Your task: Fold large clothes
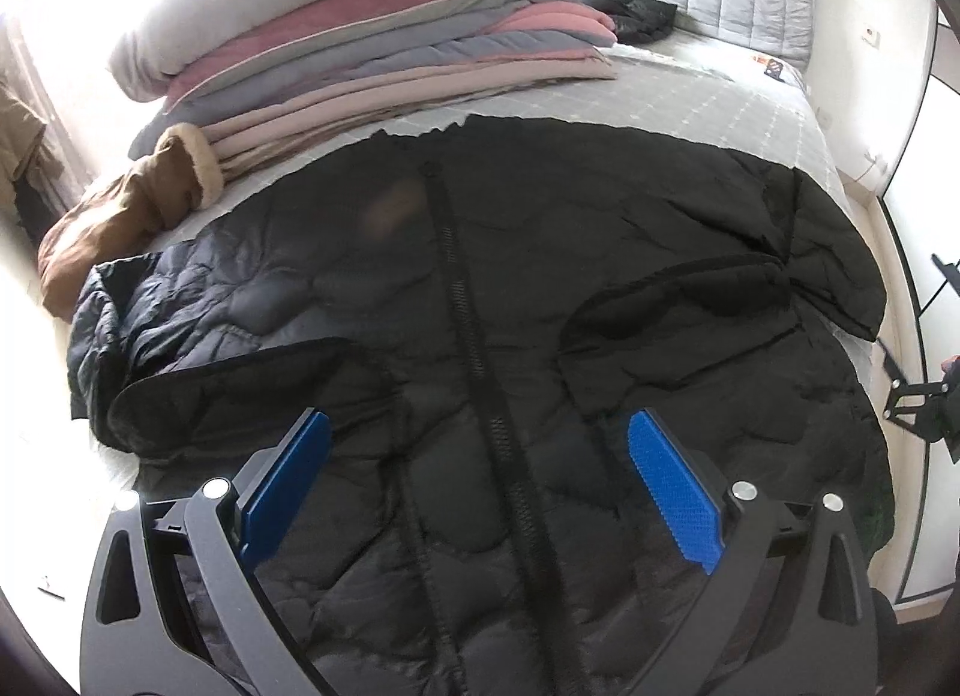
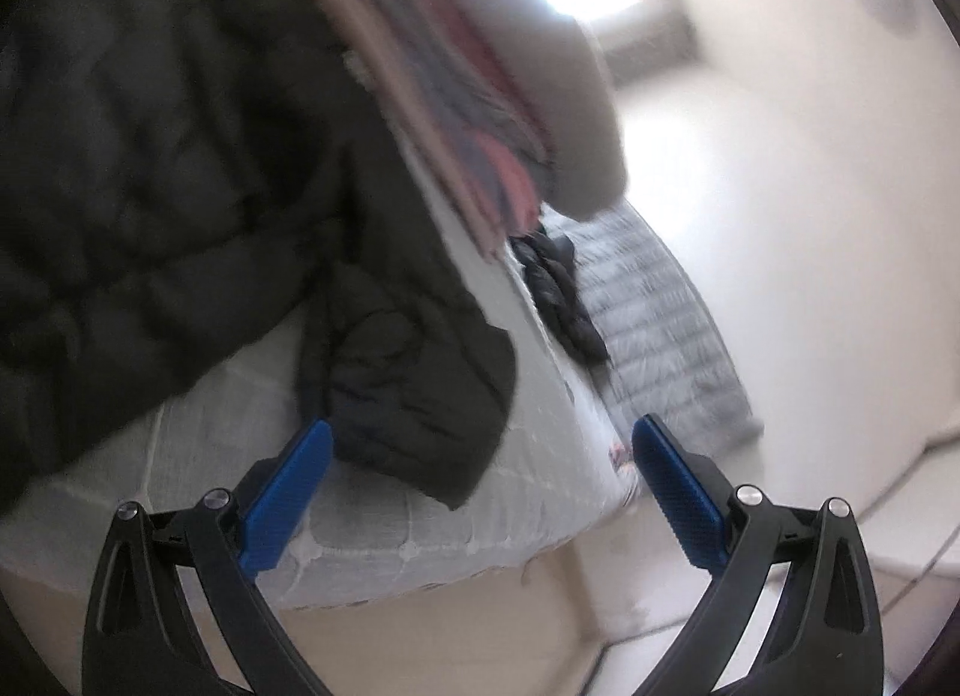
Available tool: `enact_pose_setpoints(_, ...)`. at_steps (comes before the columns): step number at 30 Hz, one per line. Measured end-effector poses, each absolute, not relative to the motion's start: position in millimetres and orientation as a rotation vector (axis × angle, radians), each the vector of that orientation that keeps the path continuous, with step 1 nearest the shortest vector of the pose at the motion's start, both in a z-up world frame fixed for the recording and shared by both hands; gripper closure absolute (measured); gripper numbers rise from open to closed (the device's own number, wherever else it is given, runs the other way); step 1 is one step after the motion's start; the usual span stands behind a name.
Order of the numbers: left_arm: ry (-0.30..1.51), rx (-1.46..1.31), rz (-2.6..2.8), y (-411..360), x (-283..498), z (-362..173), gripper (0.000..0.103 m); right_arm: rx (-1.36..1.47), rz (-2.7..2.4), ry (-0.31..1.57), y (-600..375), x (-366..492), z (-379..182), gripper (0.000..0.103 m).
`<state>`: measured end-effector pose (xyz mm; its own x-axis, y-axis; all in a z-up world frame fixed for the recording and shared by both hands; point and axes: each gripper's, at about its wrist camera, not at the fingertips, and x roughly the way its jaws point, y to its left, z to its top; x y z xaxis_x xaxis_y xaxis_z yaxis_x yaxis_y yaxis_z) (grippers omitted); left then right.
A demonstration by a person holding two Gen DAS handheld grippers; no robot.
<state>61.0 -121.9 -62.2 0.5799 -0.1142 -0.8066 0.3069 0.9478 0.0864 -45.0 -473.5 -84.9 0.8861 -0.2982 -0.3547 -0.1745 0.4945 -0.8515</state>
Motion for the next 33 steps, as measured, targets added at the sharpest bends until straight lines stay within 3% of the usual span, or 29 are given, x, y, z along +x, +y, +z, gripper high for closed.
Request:
enact_pose_setpoints(10,0.924,0.239,-0.247,-132.8,65.3,-62.6,0.007,-1.23,0.039,0.527,-490.4,-44.1,-108.0,0.006)
enact_pose_setpoints(20,0.953,0.231,-0.241,-136.0,67.3,-70.2,0.007,-1.027,0.027,0.528,-487.7,3.5,-93.8,0.009)
enact_pose_setpoints(21,0.956,0.226,-0.241,-135.8,67.4,-70.1,0.007,-0.965,0.029,0.574,-490.4,12.1,-90.9,0.014)
enact_pose_setpoints(24,0.969,0.208,-0.243,-133.9,68.6,-70.9,0.007,-0.741,0.016,0.695,-508.0,39.1,-82.0,0.084)
enact_pose_setpoints(25,0.971,0.209,-0.24,-133.6,68.7,-71.1,0.007,-0.629,0.015,0.72,-517.3,47.2,-75.6,0.093)
enact_pose_setpoints(33,0.973,0.202,-0.227,-128.3,71.4,-71.0,0.007,0.237,0.014,0.681,-631.8,65.6,-32.2,0.096)
